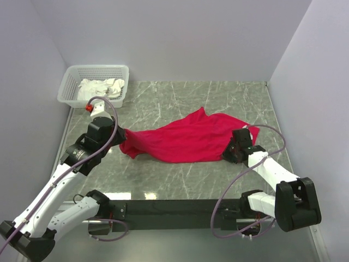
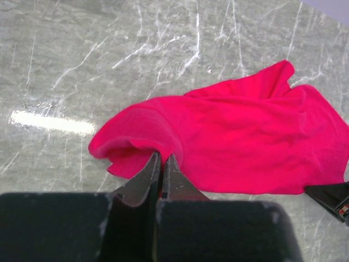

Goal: Fold and stack the t-shirts
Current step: Flatten the tshirt out

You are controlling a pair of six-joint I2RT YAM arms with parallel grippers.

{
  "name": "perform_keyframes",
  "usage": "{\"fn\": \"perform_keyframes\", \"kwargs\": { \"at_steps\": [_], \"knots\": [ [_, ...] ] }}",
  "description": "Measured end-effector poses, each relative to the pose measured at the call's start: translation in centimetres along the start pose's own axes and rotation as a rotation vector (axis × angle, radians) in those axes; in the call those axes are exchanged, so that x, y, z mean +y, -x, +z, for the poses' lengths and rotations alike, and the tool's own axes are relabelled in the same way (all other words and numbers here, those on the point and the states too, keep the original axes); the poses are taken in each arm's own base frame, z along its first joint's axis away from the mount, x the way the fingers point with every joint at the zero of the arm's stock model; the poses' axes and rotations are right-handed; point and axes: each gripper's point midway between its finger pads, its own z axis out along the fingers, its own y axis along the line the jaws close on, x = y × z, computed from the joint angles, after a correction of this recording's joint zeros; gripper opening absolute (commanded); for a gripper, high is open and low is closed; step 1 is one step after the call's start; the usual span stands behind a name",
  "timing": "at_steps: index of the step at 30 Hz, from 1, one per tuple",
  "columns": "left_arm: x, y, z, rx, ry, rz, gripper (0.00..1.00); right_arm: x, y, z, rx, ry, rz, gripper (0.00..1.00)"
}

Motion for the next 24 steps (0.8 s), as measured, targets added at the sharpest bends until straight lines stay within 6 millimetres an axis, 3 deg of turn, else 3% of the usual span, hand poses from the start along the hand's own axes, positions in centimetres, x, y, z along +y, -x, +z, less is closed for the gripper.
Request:
{"fn": "perform_keyframes", "kwargs": {
  "at_steps": [1, 5, 7, 10, 13, 16, 19, 21, 23, 24],
  "knots": [
    [0.1, -0.2, 0.0, 0.001, 0.001, 0.001, 0.01, -0.1, 0.0, 0.1, -0.002, -0.004, 0.0, 0.0],
    [0.7, -0.8, -0.2, 0.011, 0.007, 0.02, 0.01, -0.6, 0.6, -0.4, -0.025, -0.037, -0.008, 0.0],
    [0.9, -0.7, -0.6, 0.006, 0.004, 0.025, 0.01, -0.4, 1.6, -1.9, -0.061, -0.047, -0.024, 0.0],
    [1.1, -0.3, -1.6, -0.015, -0.011, 0.022, 0.01, 1.1, 4.7, -5.2, -0.159, -0.034, -0.052, 0.0],
    [1.4, -0.2, -2.5, -0.024, -0.023, 0.025, 0.01, 4.1, 8.9, -8.7, -0.267, 0.001, -0.077, 0.0],
    [1.2, -0.5, -2.6, -0.007, -0.037, 0.034, 0.01, 7.3, 12.5, -9.8, -0.289, 0.002, -0.125, 0.0],
    [0.8, -1.3, -1.8, 0.037, -0.037, 0.046, 0.01, 11.5, 16.3, -8.6, -0.25, -0.017, -0.179, 0.12],
    [0.6, -1.8, -1.0, 0.065, -0.031, 0.054, 0.01, 14.7, 18.9, -5.4, -0.242, -0.02, -0.219, 0.17],
    [0.4, -2.4, 0.0, 0.085, -0.025, 0.061, 0.01, 15.9, 19.2, -1.0, -0.192, -0.053, -0.257, 0.24],
    [0.4, -2.7, 0.6, 0.094, -0.018, 0.065, 0.01, 15.8, 18.8, 0.9, -0.162, -0.082, -0.273, 0.37]
  ]
}}
